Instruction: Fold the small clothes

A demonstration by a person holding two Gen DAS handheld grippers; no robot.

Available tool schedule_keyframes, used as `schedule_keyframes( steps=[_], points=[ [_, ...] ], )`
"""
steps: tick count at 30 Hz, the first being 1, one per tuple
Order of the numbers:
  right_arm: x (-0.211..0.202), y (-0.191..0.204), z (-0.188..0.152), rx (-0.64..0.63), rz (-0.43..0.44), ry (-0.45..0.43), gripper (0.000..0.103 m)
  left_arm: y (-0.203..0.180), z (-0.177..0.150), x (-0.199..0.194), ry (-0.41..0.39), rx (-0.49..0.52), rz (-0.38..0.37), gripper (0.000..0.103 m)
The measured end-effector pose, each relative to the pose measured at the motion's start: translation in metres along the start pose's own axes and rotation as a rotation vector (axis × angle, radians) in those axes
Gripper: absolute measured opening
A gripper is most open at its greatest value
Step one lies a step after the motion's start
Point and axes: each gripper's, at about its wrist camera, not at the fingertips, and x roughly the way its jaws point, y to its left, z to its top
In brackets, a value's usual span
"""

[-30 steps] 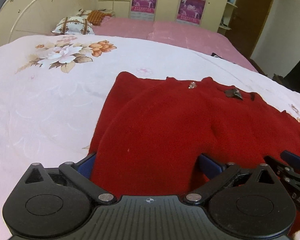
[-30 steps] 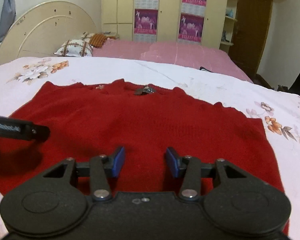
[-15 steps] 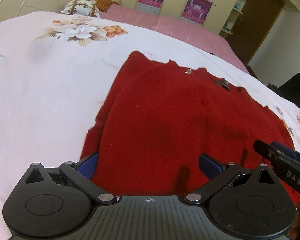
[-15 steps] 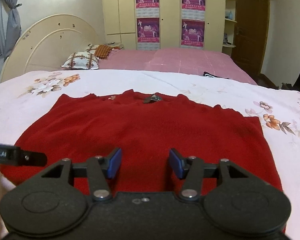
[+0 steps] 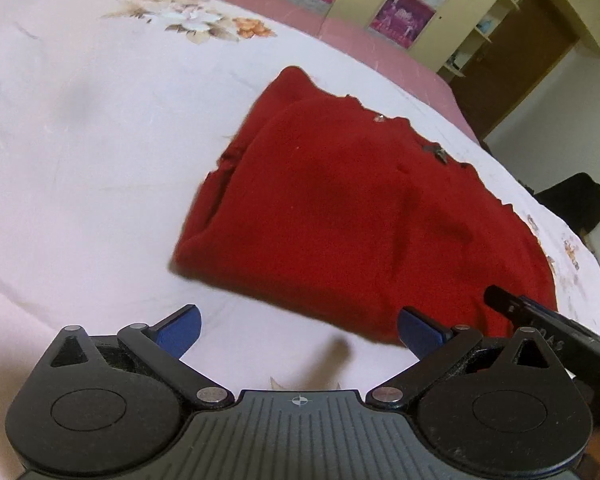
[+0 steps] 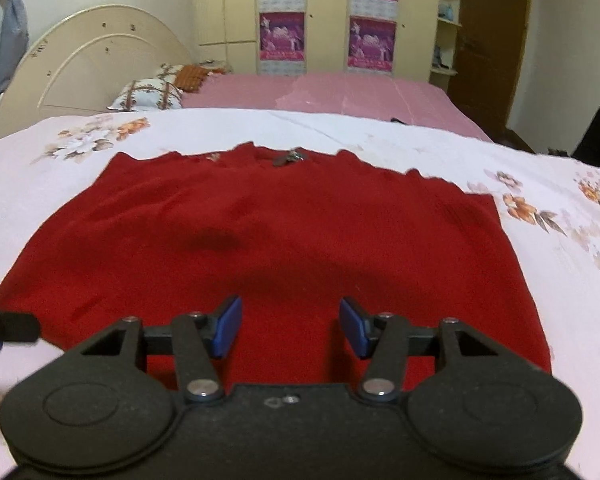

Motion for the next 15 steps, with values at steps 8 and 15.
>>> schedule_keyframes(
  steps=[8, 15],
  points=[
    [-0.003, -0.001, 0.004, 0.037, -0.048, 0.036, 0.055, -0.003, -0.001, 0.001, 0.0, -0.023, -0.029, 0.103],
    [0.0, -0.008, 0.005, 0.055, -0.06, 0.034, 0.059, 0.007, -0.011, -0.007, 0.005, -0.124, -0.081, 0.103]
  ],
)
